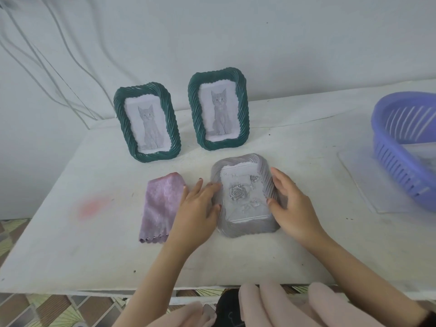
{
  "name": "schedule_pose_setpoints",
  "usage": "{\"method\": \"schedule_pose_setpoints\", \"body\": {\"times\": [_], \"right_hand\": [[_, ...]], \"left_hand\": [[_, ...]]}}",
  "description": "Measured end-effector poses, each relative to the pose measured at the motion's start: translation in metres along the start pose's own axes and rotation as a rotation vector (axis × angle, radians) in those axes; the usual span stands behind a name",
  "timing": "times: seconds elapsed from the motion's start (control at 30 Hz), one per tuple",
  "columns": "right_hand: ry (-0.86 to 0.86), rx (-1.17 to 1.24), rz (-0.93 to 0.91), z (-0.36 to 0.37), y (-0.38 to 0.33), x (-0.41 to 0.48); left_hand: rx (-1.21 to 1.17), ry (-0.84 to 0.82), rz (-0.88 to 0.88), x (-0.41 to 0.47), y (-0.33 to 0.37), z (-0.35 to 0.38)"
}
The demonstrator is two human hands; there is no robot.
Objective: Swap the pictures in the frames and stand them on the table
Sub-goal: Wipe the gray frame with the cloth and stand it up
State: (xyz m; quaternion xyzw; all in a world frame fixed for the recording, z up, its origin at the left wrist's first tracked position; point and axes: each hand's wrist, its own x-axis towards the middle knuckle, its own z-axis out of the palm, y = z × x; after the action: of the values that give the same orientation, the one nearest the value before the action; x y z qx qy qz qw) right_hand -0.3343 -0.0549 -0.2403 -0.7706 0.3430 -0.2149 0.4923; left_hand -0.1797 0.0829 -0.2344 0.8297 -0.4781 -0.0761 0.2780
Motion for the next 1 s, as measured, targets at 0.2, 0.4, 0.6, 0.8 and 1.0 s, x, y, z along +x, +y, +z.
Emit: {"method": "schedule_pose_setpoints", "body": {"times": [0.2,0.4,0.6,0.8,1.0], "right_hand": [[0.016,0.595,0.154,-0.011,-0.008,0.006],[-0.016,0.595,0.148,-0.021,-0.004,0.006],[-0.033,0.631,0.035,-0.039,-0.004,0.000],[-0.124,0.686,0.037,-0.054,0.001,-0.001],[-0.157,0.732,0.034,-0.061,-0.002,-0.003]], "left_hand": [[-0.151,-0.010,-0.015,0.001,0.003,0.003],[-0.298,-0.057,0.029,0.009,0.005,0.006],[-1.071,-0.164,-0.109,0.024,0.017,-0.013],[-1.225,-0.208,-0.107,0.030,0.026,-0.010],[-1.175,-0.204,-0.073,0.034,0.040,-0.004]]}}
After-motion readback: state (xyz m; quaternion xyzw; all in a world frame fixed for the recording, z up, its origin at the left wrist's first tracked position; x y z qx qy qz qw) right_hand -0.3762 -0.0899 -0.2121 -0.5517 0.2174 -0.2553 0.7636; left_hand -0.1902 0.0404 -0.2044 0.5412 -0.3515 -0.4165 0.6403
